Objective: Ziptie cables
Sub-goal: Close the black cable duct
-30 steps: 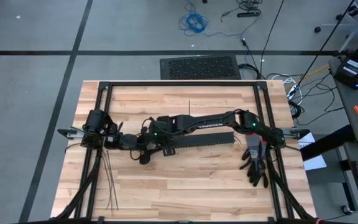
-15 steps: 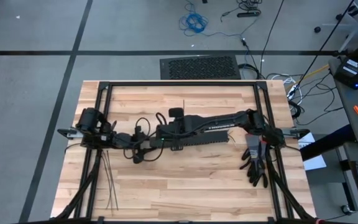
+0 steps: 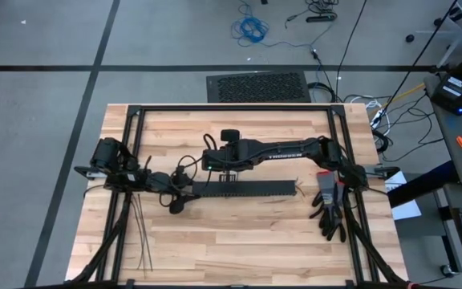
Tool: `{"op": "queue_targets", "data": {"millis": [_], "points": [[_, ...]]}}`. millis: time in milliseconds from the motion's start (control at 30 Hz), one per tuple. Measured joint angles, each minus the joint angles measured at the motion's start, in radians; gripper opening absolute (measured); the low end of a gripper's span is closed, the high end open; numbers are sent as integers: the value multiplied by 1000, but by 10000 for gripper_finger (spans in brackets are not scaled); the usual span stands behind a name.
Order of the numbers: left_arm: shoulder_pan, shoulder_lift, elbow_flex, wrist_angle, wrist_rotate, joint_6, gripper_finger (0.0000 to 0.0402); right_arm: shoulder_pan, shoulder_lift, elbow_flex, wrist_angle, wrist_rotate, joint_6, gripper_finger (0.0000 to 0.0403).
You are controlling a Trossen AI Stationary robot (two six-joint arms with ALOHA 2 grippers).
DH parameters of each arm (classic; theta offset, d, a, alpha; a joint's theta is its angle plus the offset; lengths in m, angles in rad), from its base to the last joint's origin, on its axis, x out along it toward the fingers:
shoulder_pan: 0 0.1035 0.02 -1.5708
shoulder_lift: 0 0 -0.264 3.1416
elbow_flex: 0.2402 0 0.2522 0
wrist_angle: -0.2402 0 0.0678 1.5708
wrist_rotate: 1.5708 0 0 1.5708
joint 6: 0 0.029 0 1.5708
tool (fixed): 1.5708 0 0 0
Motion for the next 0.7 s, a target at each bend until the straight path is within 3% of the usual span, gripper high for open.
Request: {"op": "queue_targets", "data": {"millis": [367,567,700], "points": [[8,2,-18,44,-61,-61,270,1,-44,0,-45,-5,23,0],[24,-3,26,-60,33,-115,307,2,-78,0,-42,-4,38,0],[17,-1,21,-40,31,-152,313,4,-79,0,-66,-3,63,0]]}}
